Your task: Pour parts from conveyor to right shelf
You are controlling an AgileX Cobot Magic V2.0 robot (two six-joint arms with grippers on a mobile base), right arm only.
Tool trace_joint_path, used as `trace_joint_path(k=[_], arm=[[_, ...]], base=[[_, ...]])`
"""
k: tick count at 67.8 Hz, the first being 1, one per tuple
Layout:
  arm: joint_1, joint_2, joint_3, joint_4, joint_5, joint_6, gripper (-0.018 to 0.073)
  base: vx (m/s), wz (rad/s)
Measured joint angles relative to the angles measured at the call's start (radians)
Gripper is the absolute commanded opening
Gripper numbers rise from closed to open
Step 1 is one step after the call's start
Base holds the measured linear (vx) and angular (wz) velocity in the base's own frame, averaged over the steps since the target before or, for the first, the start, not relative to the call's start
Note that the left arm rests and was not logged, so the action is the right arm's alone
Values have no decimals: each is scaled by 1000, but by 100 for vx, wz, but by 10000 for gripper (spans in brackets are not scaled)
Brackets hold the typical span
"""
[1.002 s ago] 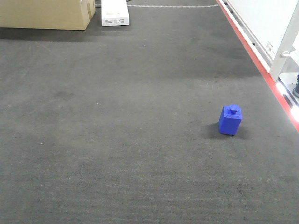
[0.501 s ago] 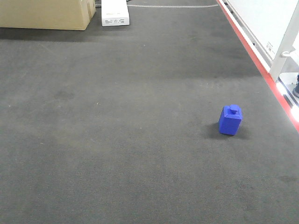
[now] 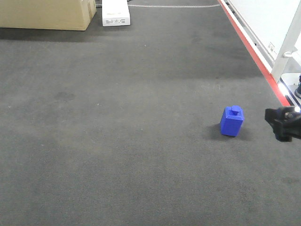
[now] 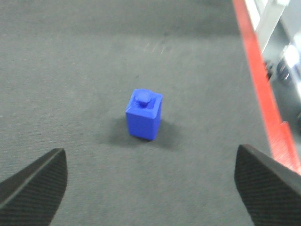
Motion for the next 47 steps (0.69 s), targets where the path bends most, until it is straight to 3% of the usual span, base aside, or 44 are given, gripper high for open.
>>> trace_joint_path(k=[14, 47], arm=[[0, 133, -150, 14, 161, 3, 652], [0, 724, -750, 64, 637, 13, 635]], base=[[0, 0], [0, 0]])
